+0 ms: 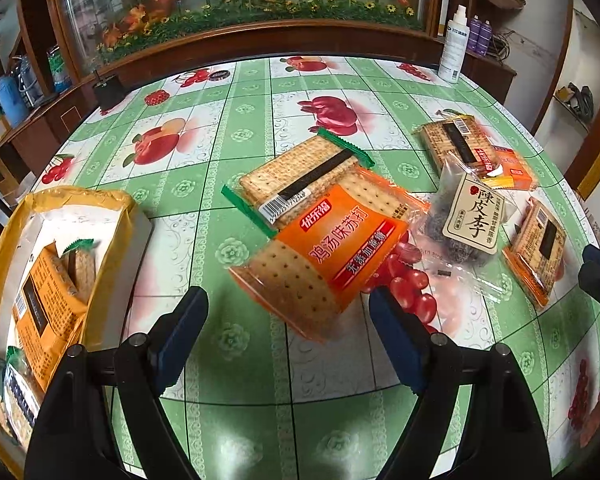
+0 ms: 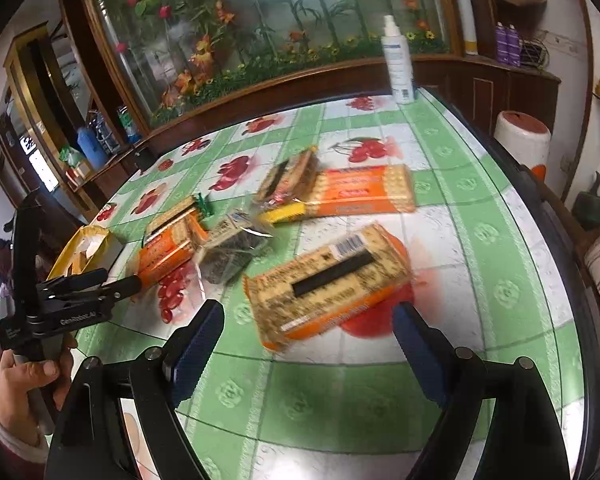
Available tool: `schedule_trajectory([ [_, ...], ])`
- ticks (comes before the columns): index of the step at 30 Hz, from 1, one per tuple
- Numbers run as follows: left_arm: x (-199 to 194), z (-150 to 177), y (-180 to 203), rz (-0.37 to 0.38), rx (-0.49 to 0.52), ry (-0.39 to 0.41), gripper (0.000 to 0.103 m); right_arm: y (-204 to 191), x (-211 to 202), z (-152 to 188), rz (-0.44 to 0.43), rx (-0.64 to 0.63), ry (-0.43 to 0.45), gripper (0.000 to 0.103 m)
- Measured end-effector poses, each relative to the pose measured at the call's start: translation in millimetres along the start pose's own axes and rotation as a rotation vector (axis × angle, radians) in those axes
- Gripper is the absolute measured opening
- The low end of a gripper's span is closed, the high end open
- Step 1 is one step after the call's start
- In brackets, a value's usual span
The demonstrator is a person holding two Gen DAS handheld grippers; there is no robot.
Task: Organize snacks
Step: 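Move both tools back toward the remaining snack pile, then grasp the orange chicken soda cracker pack with left tool while right tool grasps the clear dried-peel bag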
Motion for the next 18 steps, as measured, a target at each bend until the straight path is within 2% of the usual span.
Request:
schedule_trajectory([
  [9, 4, -10, 0, -0.029, 0.028, 0.026, 0.083, -43, 28, -12, -0.028, -0.042, -0.033, 0.088],
  [18, 14, -16, 2, -0.006, 0.033, 0.028, 0.083, -63, 53, -18, -0.045, -0.036, -0.054, 0.088],
])
Point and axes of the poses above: each gripper's, at about its wrist camera, not at the fingertips, and x roughly the way its jaws point, y to its right, z to its underside, the point moved 7 cm from there along x, roughly the way its jaws point, and after that the axes turned 1 degree about z, right-handed, at the moved point
